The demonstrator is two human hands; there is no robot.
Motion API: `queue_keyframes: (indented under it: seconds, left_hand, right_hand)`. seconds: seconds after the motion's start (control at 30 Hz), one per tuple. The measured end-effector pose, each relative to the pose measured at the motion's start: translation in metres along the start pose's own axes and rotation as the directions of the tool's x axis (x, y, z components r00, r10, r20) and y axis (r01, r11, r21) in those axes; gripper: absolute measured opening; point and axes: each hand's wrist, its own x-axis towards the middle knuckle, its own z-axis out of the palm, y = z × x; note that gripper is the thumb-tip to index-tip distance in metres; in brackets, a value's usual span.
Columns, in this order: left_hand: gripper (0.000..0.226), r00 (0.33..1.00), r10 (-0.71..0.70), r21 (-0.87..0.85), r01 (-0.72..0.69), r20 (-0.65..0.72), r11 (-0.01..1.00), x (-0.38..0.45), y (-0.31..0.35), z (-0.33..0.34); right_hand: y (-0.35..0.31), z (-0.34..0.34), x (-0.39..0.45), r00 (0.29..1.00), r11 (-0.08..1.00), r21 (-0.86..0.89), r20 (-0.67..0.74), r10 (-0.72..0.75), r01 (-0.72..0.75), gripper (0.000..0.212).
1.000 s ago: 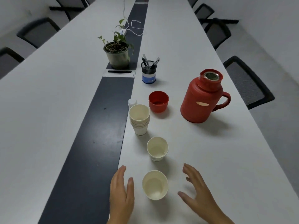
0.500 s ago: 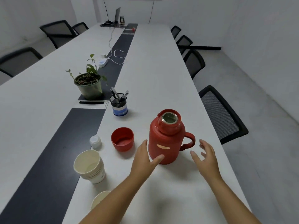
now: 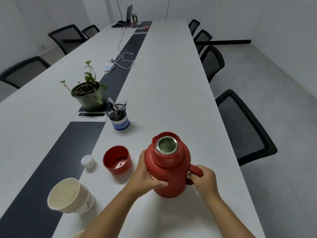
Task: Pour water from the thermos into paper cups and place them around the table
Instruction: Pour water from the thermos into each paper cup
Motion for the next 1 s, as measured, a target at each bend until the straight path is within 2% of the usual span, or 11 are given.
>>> queue_keyframes:
  seconds: [0.17,0.3,0.4,0.5,0.8,0.93,1.0]
  left_hand:
    - [0.093,1.000,-0.020,-0.070,0.020,0.003,0.997,-0.038,0.003,0.016]
    - [0.089,0.997,-0.064,-0.136,0.057,-0.041,0.989,-0.079,0.018,0.032]
    - [0.088,0.991,-0.092,-0.179,0.073,-0.100,0.981,-0.112,0.028,0.041]
    - [0.087,0.980,-0.103,-0.212,0.066,-0.168,0.975,-0.145,0.035,0.049]
    - [0.083,0.932,-0.194,-0.327,0.088,-0.306,0.941,-0.248,0.036,0.069]
    - [0.082,0.908,-0.257,-0.387,0.118,-0.330,0.914,-0.286,0.030,0.068]
    - [0.082,0.901,-0.288,-0.418,0.137,-0.324,0.898,-0.302,0.027,0.066]
  right_hand:
    - [-0.008,-0.023,-0.041,0.993,0.993,-0.040,-0.038,-0.112,0.111,0.036]
    - [-0.026,-0.045,-0.079,0.983,0.983,-0.037,0.018,-0.182,0.183,0.045]
    - [-0.041,-0.059,-0.112,0.967,0.974,0.008,0.118,-0.224,0.225,0.032]
    - [-0.047,-0.069,-0.143,0.943,0.961,0.031,0.184,-0.276,0.275,0.034]
    - [-0.049,-0.076,-0.215,0.889,0.916,-0.050,0.268,-0.372,0.399,0.034]
    - [-0.053,-0.065,-0.248,0.888,0.911,-0.080,0.272,-0.371,0.406,0.015]
    - [-0.053,-0.058,-0.262,0.880,0.902,-0.094,0.281,-0.382,0.422,0.018]
